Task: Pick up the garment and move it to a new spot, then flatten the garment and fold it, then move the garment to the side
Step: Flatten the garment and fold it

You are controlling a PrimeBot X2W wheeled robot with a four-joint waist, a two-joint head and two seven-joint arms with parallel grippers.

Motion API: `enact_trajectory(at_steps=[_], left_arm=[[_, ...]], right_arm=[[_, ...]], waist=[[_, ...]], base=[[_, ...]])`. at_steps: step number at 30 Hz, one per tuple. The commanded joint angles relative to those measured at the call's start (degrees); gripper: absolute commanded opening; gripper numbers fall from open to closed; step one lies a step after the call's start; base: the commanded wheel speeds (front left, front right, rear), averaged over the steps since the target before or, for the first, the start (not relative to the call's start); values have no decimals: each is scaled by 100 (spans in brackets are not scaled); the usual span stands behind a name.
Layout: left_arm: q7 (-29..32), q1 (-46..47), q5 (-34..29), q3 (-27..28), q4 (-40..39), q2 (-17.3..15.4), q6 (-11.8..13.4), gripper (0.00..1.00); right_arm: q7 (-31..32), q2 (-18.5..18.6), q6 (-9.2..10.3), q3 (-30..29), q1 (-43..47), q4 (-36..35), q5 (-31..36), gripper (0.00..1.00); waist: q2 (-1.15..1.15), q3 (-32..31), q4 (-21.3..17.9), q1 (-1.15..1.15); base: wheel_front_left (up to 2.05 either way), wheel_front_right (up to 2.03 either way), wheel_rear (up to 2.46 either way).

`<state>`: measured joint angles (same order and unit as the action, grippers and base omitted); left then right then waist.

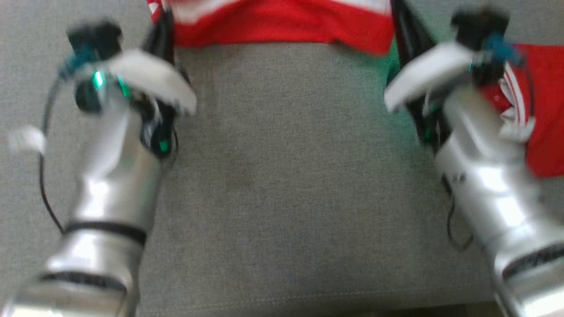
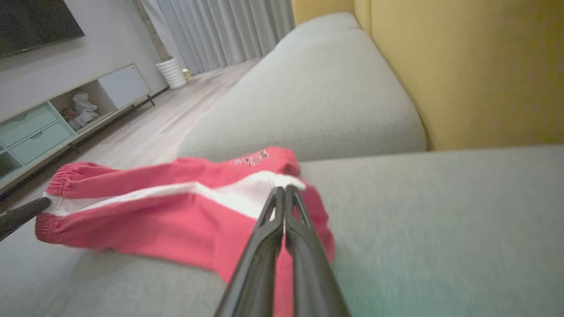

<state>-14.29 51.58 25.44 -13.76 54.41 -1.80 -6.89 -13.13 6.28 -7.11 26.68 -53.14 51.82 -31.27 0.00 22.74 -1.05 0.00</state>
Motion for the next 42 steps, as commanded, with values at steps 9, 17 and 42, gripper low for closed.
enact_trajectory(at_steps=[9, 17, 42], left_arm=[[-70, -1833, -344, 147, -1345, -126, -44, 0], [-71, -3417, -439, 141, -2623, -246, -56, 0], [781, -5991, -137, 268, -5320, -635, 328, 0]], right_arm=[[-181, 42, -37, -100, 1702, -668, -162, 0], [-185, 214, -37, -836, 3690, -2233, 205, 0], [1758, -239, -37, -2205, 6868, -6068, 1321, 0]], waist=[[0, -519, 51, 0], [0, -1093, 164, 0], [0, -1854, 231, 0]], base=[[0, 0, 0], [0, 0, 0], [0, 0, 0]])
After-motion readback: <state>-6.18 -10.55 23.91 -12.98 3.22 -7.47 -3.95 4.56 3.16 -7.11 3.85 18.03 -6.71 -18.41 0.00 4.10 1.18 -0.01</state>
